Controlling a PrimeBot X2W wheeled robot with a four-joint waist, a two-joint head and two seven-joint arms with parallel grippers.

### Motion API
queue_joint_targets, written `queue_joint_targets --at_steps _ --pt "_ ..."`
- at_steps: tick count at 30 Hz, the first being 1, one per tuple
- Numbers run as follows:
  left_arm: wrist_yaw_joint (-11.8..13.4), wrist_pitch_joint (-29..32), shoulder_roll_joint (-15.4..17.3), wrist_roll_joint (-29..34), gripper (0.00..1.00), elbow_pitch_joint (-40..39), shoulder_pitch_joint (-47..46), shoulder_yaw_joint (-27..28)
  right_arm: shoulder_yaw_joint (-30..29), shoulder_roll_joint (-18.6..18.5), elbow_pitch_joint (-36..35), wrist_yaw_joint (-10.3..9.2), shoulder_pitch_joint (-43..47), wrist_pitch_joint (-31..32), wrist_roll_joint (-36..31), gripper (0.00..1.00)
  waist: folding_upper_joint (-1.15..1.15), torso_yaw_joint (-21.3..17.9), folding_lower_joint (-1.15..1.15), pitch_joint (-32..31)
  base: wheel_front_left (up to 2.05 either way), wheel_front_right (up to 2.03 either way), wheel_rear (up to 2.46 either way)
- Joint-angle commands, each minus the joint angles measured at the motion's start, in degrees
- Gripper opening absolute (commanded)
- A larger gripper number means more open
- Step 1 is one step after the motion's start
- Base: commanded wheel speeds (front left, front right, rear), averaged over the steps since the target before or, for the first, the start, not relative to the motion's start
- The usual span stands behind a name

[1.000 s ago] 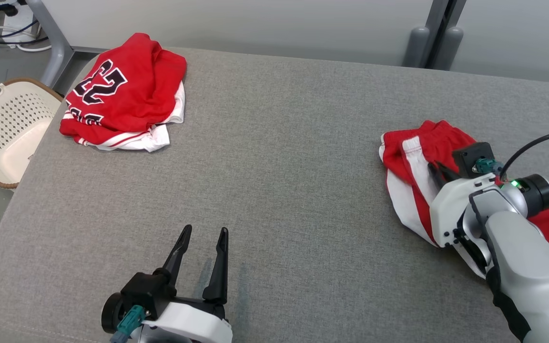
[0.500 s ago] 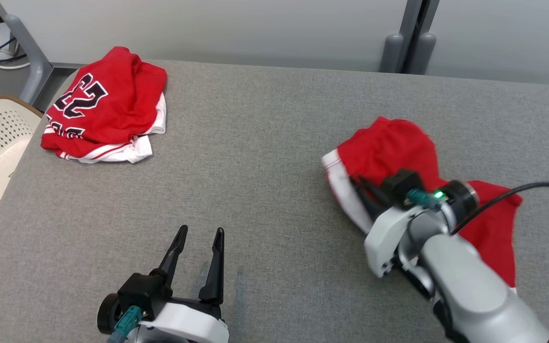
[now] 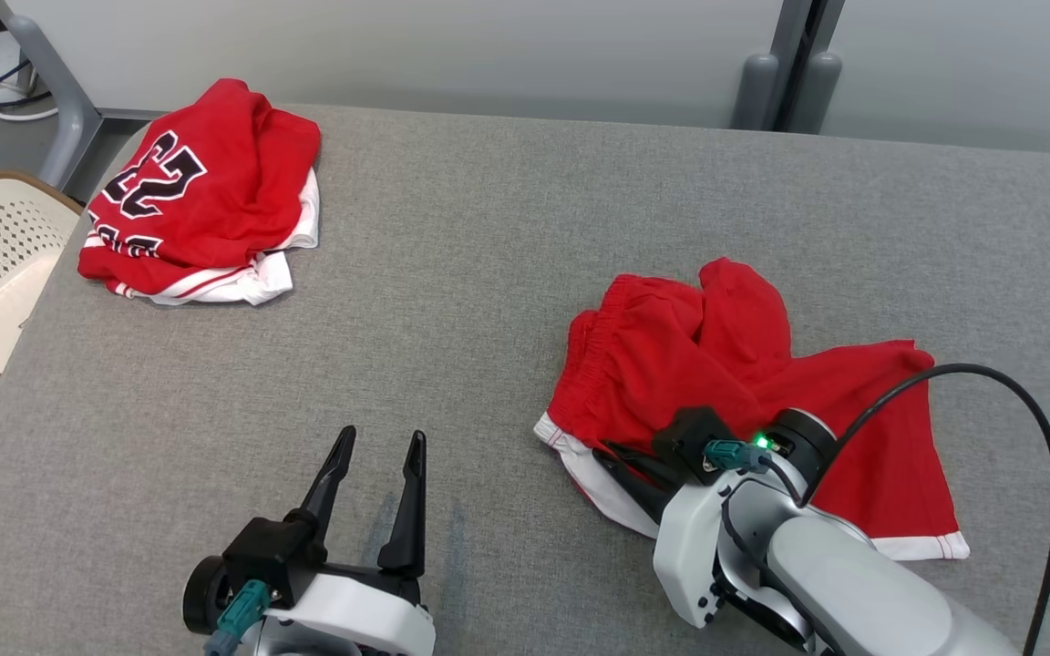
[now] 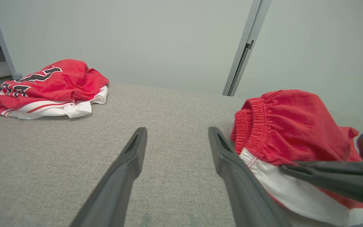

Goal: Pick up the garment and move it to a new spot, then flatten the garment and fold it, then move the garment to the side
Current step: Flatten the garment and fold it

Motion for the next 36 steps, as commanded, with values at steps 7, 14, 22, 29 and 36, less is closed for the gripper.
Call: queue_joint_targets --at_steps 7,14,22,29,36 --pt "0.00 -0.12 0.19 0.14 1.00 0.37 -0.95 0.44 1.57 0.43 2.66 0.01 -1.04 -3.97 2.57 1.00 0.00 -0.50 0.00 0.18 0.00 0.00 0.00" --pt "-0.24 -0.12 0.21 0.09 1.00 0.70 -0.53 0.70 -4.85 -0.11 2.29 0.01 0.47 -10.07 2.92 1.00 0.00 -2.82 0.00 -0.46 0.00 0.00 0.00" --pt "-0.28 -0.12 0.19 0.63 1.00 0.37 -0.06 1.20 -18.11 -0.23 -1.16 0.01 5.40 -14.91 -2.21 1.00 0.00 -5.64 0.00 -1.32 0.00 0.00 0.00" --pt "-0.73 -0.12 0.20 1.13 1.00 0.07 0.51 1.89 -34.35 2.69 -8.24 0.01 14.23 -16.78 -9.98 1.00 0.00 -7.65 0.00 -2.10 0.00 0.00 0.00" --pt "-1.24 -0.12 0.20 1.52 1.00 -0.04 1.65 3.03 -46.03 7.11 -14.63 0.01 23.14 -17.32 -14.10 1.00 0.00 -8.18 0.00 -3.01 0.00 0.00 0.00"
